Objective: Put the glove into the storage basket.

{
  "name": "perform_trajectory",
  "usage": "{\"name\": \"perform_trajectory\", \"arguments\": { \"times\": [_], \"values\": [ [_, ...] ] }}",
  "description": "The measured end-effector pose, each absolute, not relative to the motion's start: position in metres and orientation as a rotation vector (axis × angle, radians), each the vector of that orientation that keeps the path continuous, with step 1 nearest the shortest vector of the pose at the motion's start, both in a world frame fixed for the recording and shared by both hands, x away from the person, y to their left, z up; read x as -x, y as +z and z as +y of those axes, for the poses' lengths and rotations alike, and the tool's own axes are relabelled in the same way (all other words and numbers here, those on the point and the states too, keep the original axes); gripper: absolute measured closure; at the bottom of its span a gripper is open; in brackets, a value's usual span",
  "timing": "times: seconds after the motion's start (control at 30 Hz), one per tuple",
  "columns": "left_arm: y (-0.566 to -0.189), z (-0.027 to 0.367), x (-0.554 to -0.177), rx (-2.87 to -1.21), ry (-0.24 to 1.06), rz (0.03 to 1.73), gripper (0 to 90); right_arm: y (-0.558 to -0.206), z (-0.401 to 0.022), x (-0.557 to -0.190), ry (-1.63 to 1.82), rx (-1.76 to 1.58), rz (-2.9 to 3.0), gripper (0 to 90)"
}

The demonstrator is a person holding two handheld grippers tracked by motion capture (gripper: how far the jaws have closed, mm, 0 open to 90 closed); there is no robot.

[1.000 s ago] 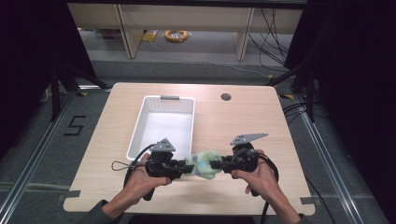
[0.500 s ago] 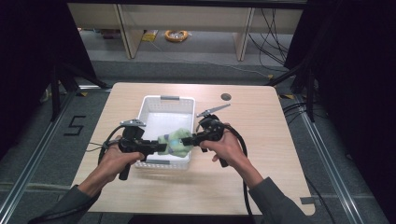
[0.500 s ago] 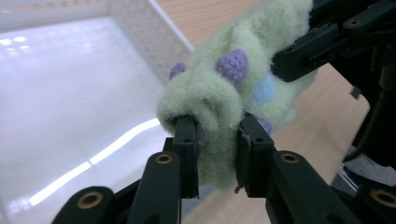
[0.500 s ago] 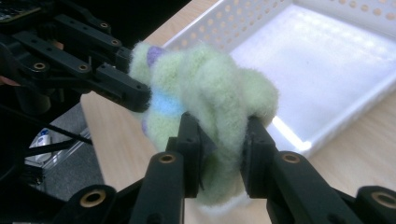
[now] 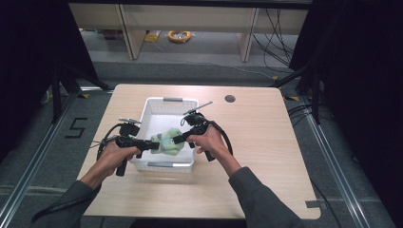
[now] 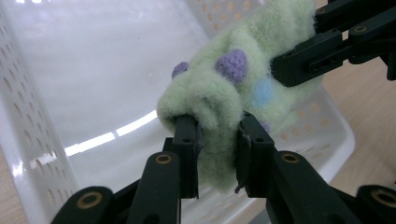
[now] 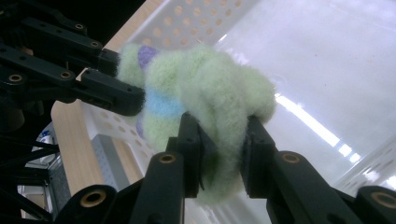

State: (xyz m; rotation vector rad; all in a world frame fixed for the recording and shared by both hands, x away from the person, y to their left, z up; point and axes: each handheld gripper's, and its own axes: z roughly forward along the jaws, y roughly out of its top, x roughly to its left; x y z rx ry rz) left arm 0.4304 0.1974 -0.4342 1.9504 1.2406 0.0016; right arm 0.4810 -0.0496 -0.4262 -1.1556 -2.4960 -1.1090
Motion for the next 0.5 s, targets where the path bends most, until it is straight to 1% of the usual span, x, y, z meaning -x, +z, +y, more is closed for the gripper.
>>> {"name": "perform_trajectory", "arguments": {
  "times": [0.17, 0.23, 0.27, 0.4, 0.5],
  "values": [
    [-0.439, 0.196, -0.434, -1.989, 0.019, 1.245, 71.7, -0.431, -0.045, -0.484, -1.074, 1.166, -2.503, 73.8],
    [-0.442, 0.195, -0.435, -1.978, 0.012, 1.265, 71.7, -0.434, -0.045, -0.486, -1.067, 1.163, -2.515, 73.8],
    [-0.443, 0.196, -0.435, -2.007, 0.01, 1.258, 71.7, -0.435, -0.044, -0.486, -1.061, 1.165, -2.515, 73.7],
    [-0.448, 0.195, -0.437, -1.985, -0.017, 1.27, 71.6, -0.437, -0.042, -0.485, -1.034, 1.164, -2.533, 73.7],
    [-0.449, 0.195, -0.438, -1.997, -0.019, 1.279, 71.4, -0.439, -0.042, -0.486, -1.031, 1.168, -2.532, 73.7]
  ]
}}
